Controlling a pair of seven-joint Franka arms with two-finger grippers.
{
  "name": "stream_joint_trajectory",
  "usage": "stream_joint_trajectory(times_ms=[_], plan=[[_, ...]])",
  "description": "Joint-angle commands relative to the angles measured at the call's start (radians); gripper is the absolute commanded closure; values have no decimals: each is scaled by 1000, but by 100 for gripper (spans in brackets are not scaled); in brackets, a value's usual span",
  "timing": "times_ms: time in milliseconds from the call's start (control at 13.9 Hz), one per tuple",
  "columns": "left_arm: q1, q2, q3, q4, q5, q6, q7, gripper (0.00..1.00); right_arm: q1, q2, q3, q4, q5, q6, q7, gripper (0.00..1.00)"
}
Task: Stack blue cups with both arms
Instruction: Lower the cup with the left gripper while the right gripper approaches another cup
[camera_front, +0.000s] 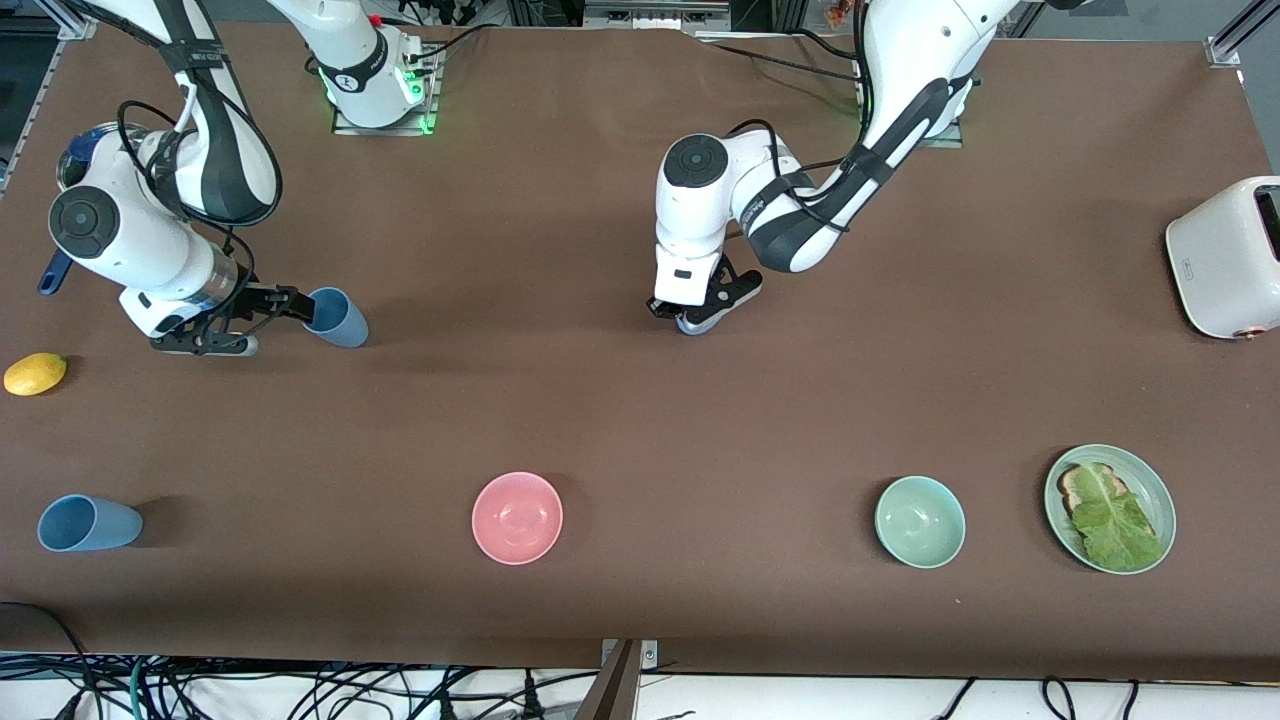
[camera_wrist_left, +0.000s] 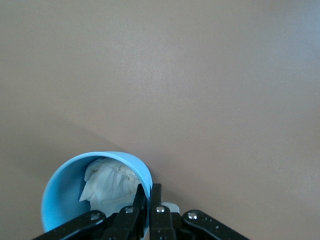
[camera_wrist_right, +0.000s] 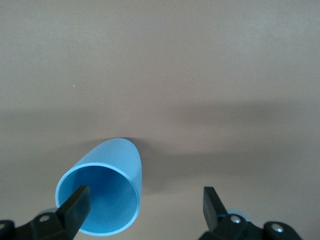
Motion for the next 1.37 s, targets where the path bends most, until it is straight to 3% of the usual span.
stream_joint_trajectory(times_ms=[0,360,505,577,649,721,793,865,1153,1298], plan=[[-17,60,9,41,57,-11,-53,100,-4,-3,2,-31,-15,25,-13,0],[-47,82,25,70,57,-6,-82,100,-4,20,3,-32,-15,29,-13,1],[-47,90,34,70,57,-6,-82,100,-4,26,3,-32,-15,37,-13,8],[-46,88,35,72,57,-6,-81,94,-4,30,3,-32,-15,39,-13,8],[-46,85,37,73,55,-6,-82,70,-4,37,3,-32,-15,40,-13,9],[-44,82,39,73,55,-6,-82,62,-4,41,5,-32,-15,45,-13,9],[-44,80,39,73,57,-6,-81,61,-4,41,7,-32,-15,43,-13,10],[-44,79,39,73,57,-6,-81,59,-2,43,7,-32,-15,43,-13,15],[-46,77,40,84,58,-6,-81,44,-2,43,10,-32,-14,39,1,63],[-46,77,39,85,58,-6,-81,33,1,53,13,-32,-14,43,4,70]])
